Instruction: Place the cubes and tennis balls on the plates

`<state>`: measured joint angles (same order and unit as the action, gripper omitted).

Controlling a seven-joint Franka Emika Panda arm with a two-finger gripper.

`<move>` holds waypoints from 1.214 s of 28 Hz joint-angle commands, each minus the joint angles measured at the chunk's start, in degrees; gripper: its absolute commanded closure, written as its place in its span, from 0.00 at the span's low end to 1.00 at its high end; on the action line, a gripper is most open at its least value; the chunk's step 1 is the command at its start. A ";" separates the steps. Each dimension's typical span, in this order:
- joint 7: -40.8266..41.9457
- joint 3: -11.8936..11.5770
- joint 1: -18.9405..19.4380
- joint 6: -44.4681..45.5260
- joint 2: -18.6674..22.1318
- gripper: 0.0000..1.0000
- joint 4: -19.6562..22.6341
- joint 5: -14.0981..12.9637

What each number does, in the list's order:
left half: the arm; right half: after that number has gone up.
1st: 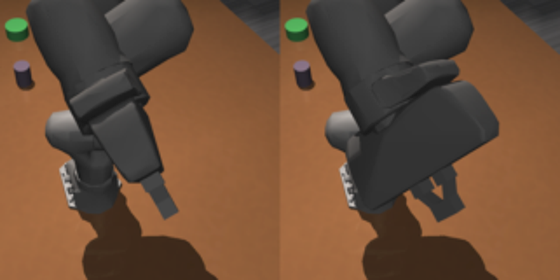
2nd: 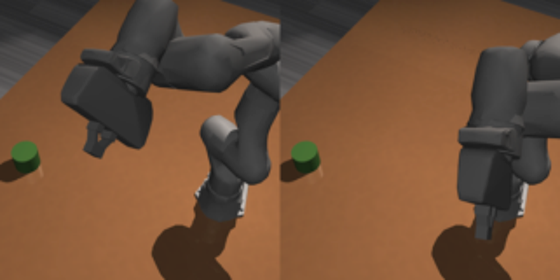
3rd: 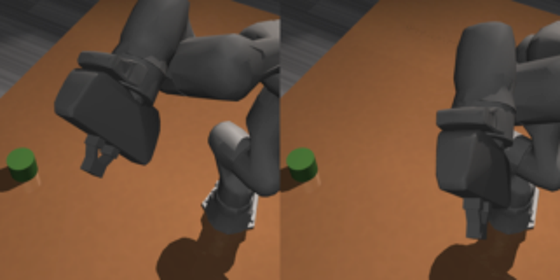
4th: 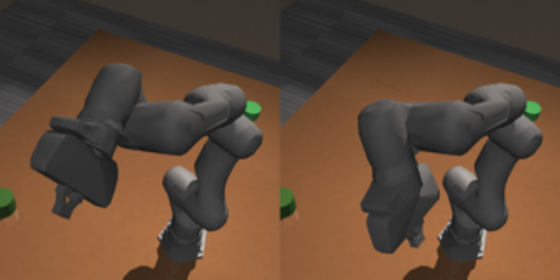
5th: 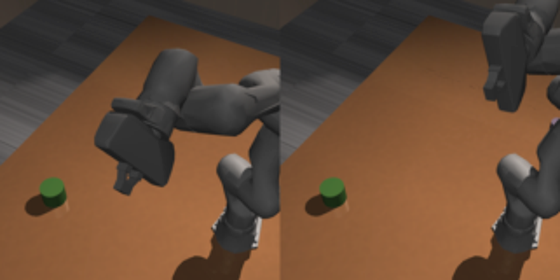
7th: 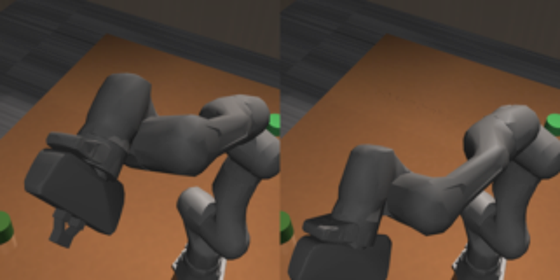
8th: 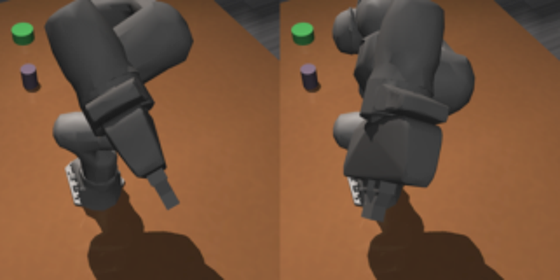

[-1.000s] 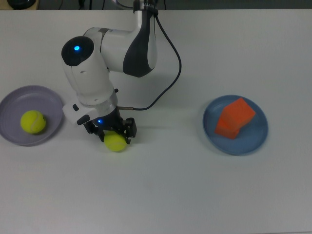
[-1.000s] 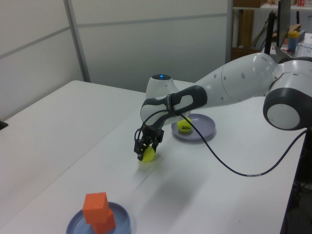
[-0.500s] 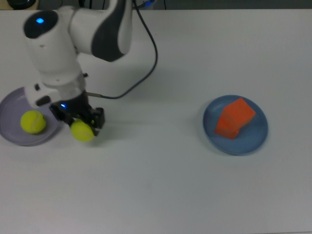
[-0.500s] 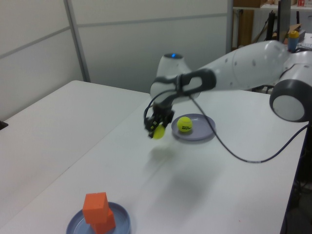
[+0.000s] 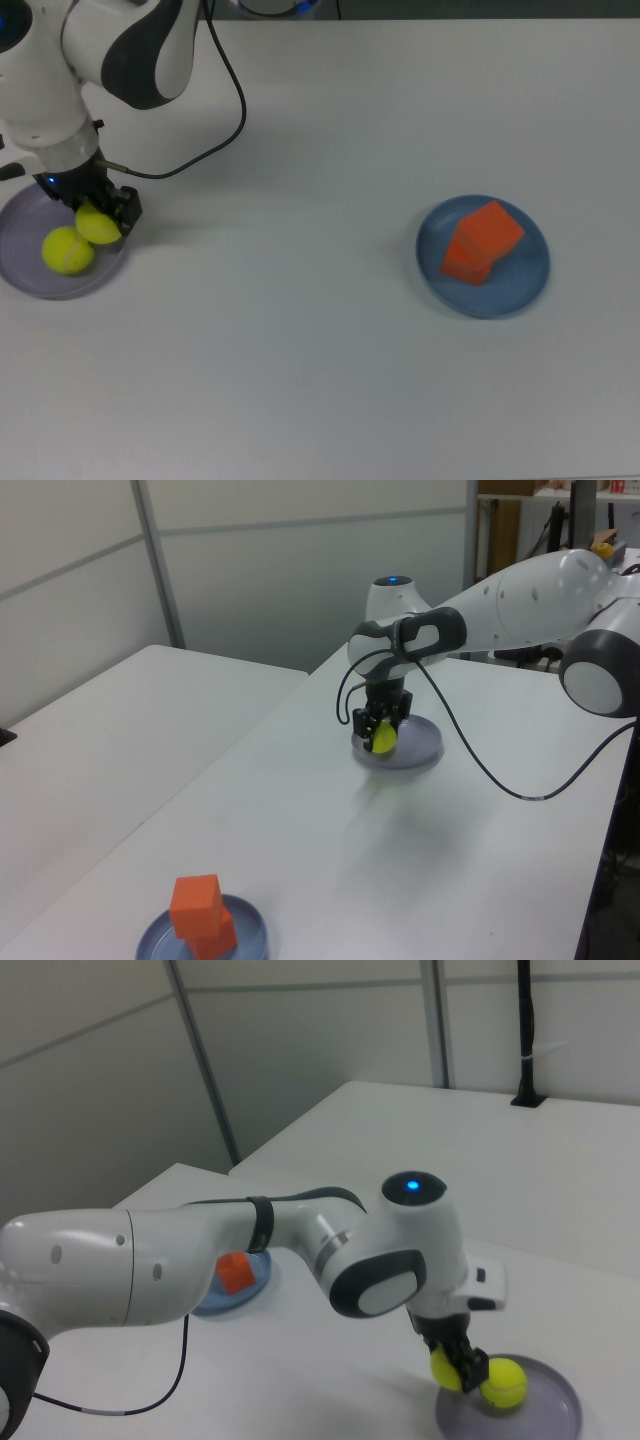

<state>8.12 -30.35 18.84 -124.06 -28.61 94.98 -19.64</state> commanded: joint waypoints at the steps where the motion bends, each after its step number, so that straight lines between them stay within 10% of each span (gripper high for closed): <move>1: 1.89 -0.68 -0.82 0.22 0.84 1.00 1.35 1.01; 7: 3.12 -0.68 -1.53 0.31 0.75 1.00 1.70 1.19; 8: 3.56 -0.77 -1.53 0.40 0.75 0.83 1.79 1.19; 10: 4.00 -0.94 -1.44 0.40 0.75 0.09 2.05 1.27; 11: 4.18 -0.94 -1.44 0.40 0.84 0.00 2.32 1.27; 28: 1.21 -1.12 1.63 13.75 9.89 0.00 -2.69 3.73; 34: -5.03 4.84 2.43 14.72 13.66 0.00 -3.30 8.64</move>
<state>8.29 -29.76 20.22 -110.75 -18.26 91.48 -15.31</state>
